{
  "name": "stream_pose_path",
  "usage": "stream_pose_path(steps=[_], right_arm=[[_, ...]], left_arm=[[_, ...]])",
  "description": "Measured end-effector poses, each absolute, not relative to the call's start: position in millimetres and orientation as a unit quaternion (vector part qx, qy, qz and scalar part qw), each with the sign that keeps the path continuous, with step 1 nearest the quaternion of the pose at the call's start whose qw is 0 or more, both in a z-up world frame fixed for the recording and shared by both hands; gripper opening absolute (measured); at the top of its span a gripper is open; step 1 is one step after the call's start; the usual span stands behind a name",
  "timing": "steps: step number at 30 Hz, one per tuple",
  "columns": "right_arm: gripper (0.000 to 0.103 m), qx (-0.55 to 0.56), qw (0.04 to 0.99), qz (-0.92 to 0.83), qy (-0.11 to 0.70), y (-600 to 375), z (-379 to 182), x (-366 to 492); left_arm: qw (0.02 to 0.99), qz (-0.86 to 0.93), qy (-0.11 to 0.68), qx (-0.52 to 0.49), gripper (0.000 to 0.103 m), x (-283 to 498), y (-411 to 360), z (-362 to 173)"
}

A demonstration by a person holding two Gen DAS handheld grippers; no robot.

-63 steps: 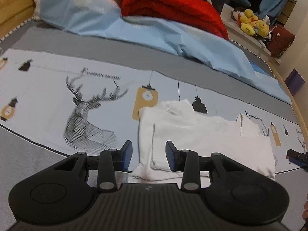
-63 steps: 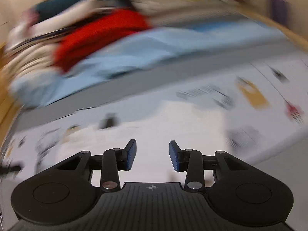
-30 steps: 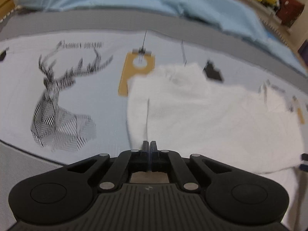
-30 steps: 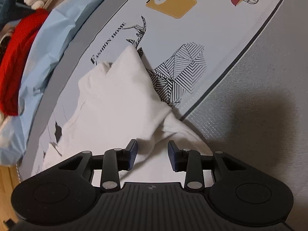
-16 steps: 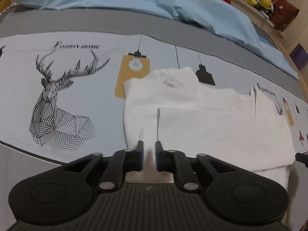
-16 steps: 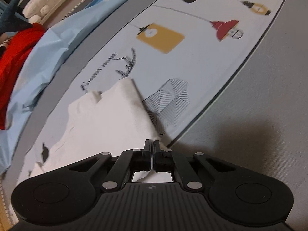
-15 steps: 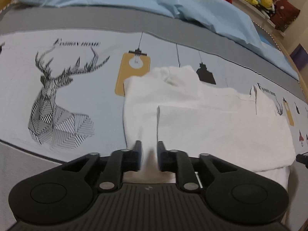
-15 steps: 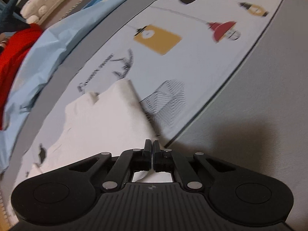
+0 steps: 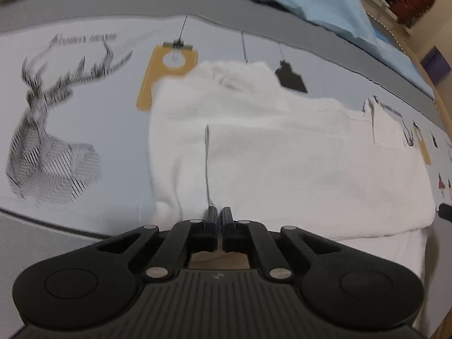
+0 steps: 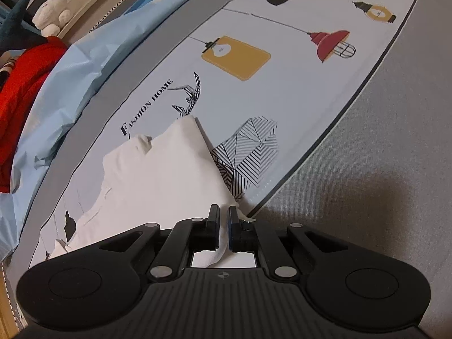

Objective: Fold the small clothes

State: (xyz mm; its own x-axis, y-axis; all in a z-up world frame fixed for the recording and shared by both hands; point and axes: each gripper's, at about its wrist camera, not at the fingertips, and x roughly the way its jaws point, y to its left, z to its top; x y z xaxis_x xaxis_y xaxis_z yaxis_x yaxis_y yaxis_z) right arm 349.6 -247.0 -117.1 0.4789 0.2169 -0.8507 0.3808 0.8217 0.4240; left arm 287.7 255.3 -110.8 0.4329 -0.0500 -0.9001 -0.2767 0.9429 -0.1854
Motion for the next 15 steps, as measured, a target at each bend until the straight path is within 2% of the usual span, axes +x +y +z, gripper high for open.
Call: stream_pose_path(steps=[1, 3, 5, 9, 15], right_arm=[[0.012, 0.294, 0.810, -0.050, 0.504, -246.8, -115.1, 349.7], [0.028, 0.298, 0.814, -0.046, 0.497, -245.5, -110.8, 348.3], [0.029, 0.300, 0.816, -0.035, 0.492, -241.7, -107.5, 349.0], [0.030, 0.295, 0.816, -0.013, 0.497, -230.0, -108.5, 351.6], [0.031, 0.287, 0.796, -0.013, 0.532, -224.8, -128.7, 355.1]], left_arm=[[0.840, 0.068, 0.518, -0.149, 0.002, 287.2, 255.8, -99.8], [0.856, 0.065, 0.490, -0.154, 0.002, 284.3, 260.5, -75.9], [0.855, 0.087, 0.490, -0.143, 0.002, 282.3, 266.0, -68.2], [0.830, 0.132, 0.528, -0.120, 0.003, 281.5, 272.2, -85.2], [0.851, 0.093, 0.498, -0.139, 0.007, 282.1, 265.0, -80.0]])
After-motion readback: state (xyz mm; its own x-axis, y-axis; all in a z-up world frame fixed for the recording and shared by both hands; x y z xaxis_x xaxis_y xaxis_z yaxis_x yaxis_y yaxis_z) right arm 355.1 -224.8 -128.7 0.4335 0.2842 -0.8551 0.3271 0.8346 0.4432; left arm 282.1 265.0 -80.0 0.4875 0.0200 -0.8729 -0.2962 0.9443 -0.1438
